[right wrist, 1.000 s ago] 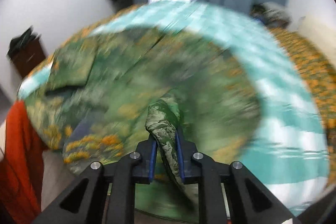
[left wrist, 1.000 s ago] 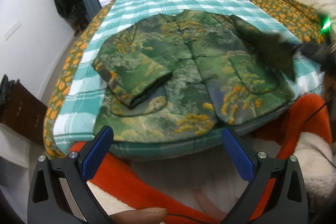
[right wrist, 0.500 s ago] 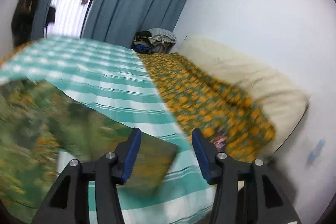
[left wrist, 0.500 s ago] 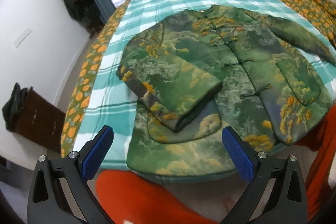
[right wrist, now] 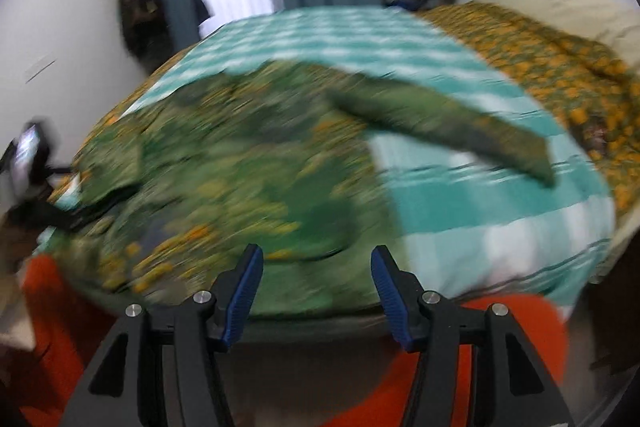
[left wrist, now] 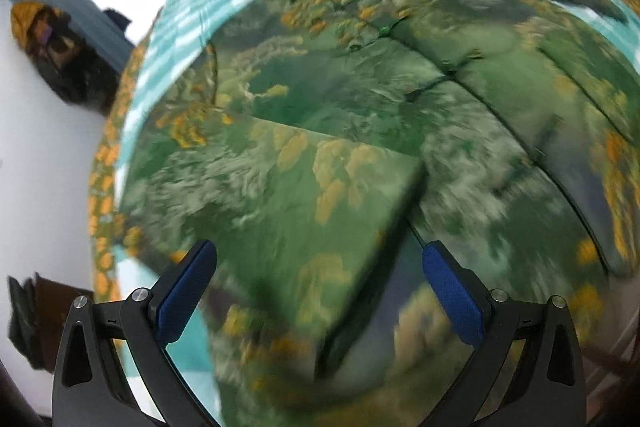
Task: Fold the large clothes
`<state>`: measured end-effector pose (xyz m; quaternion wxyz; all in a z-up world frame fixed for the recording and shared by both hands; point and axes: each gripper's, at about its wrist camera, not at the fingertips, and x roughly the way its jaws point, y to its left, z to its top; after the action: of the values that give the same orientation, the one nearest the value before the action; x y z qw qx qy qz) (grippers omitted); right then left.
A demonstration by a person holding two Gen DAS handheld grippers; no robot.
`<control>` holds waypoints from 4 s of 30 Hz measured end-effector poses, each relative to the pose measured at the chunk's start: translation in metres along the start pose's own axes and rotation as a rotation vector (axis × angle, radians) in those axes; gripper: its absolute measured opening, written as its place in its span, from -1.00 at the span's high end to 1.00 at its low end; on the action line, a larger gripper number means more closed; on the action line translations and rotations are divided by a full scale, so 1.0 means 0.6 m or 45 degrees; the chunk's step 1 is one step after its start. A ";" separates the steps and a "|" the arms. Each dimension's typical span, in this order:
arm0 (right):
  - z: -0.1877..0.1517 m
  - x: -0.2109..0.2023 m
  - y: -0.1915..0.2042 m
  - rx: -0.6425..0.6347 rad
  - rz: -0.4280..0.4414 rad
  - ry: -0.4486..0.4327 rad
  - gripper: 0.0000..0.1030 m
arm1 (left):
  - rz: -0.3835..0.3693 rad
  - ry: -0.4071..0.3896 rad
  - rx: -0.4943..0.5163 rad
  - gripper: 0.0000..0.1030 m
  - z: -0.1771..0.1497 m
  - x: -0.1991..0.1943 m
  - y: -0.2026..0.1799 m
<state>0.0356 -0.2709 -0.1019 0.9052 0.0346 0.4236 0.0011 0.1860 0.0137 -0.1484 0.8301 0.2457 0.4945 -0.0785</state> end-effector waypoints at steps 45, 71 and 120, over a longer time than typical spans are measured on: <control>0.009 -0.012 0.018 -0.048 0.024 -0.044 -0.11 | 0.302 -0.098 -1.452 -0.09 -0.338 -0.164 0.537; 0.019 0.192 -0.170 0.300 0.170 0.449 0.57 | -0.520 0.172 -0.832 0.61 -0.148 0.050 0.144; 0.061 0.000 -0.056 0.020 -0.102 -0.110 -0.54 | -0.025 -0.317 -0.566 -0.99 -0.071 -0.170 0.052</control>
<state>0.0627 -0.3065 -0.0803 0.9217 0.0247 0.3851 -0.0399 0.1137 0.0499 -0.0669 0.9173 0.0405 0.3960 -0.0055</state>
